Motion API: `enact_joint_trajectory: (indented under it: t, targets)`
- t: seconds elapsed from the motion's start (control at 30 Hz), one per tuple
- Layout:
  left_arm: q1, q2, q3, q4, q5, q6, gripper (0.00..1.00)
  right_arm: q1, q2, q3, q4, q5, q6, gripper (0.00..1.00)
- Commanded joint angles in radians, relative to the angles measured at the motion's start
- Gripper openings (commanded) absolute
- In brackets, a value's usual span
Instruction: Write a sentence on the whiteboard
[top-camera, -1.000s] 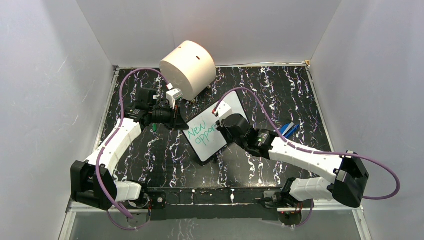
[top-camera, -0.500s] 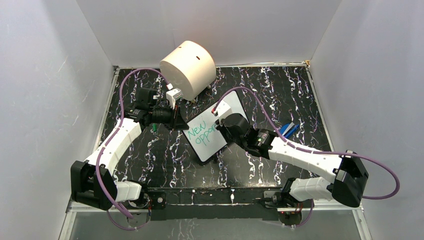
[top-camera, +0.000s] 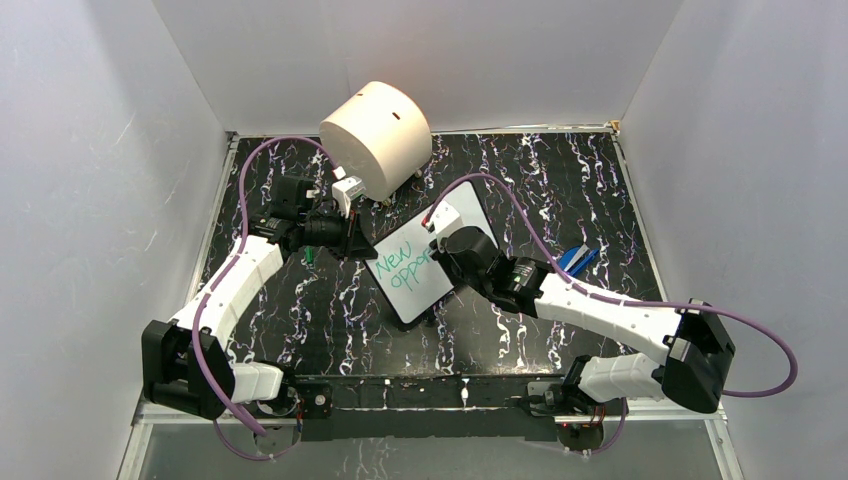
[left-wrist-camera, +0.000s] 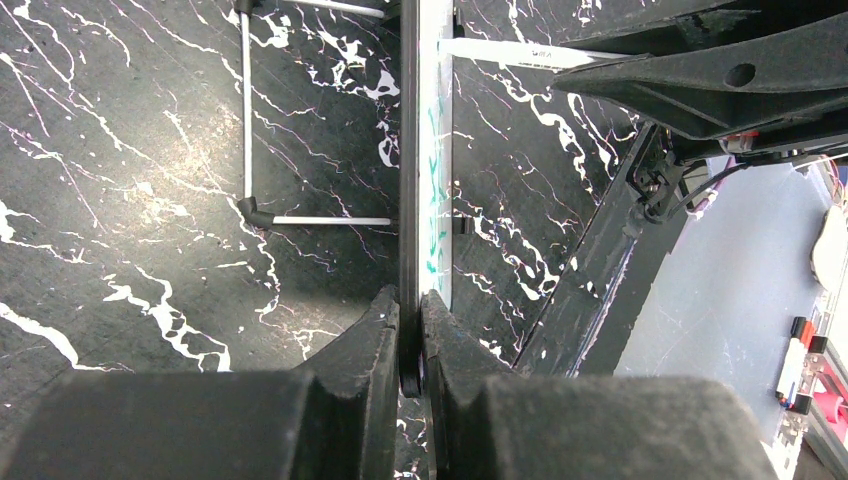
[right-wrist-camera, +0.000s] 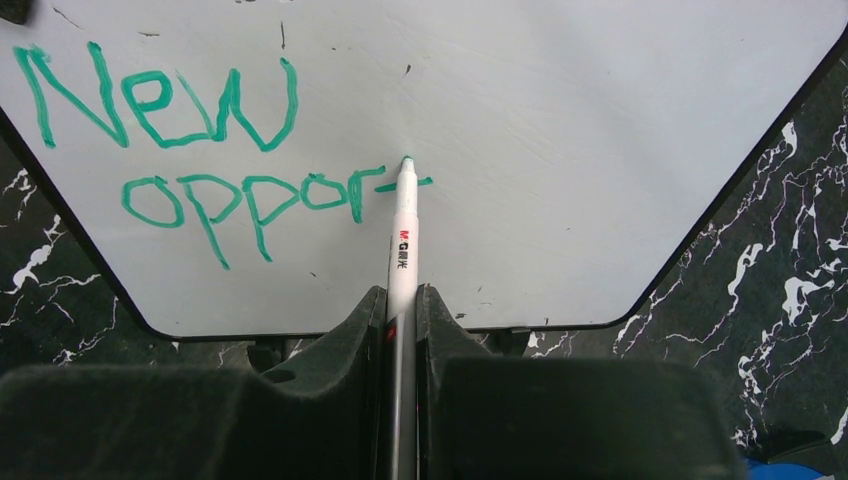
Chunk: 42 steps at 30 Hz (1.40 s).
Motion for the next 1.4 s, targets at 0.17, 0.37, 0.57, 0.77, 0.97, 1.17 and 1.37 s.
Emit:
enact_joint_trajectory:
  t: [0.17, 0.37, 0.57, 0.77, 0.97, 1.17, 1.37]
  targets:
    - [0.002, 0.018, 0.003, -0.044, -0.08, 0.046, 0.0, -0.004, -0.007, 0.016, -0.057, -0.011, 0.028, 0.0]
    - [0.001, 0.02, 0.002, -0.044, -0.079, 0.046, 0.0, -0.005, -0.001, 0.007, -0.058, -0.027, 0.031, 0.0]
    - [0.002, 0.02, 0.004, -0.044, -0.081, 0.045, 0.0, -0.005, 0.007, 0.009, -0.07, -0.039, 0.035, 0.0]
    - [0.002, 0.021, 0.004, -0.046, -0.082, 0.046, 0.0, -0.005, 0.015, 0.002, -0.073, -0.015, 0.036, 0.0]
    - [0.001, 0.022, 0.006, -0.046, -0.085, 0.046, 0.0, -0.005, 0.018, 0.007, -0.087, 0.001, 0.028, 0.0]
    - [0.002, 0.022, 0.005, -0.048, -0.085, 0.046, 0.0, -0.004, 0.013, 0.008, -0.086, 0.007, 0.026, 0.0]
    - [0.002, 0.02, 0.005, -0.049, -0.088, 0.046, 0.0, -0.005, 0.004, 0.001, -0.047, 0.031, 0.027, 0.0]
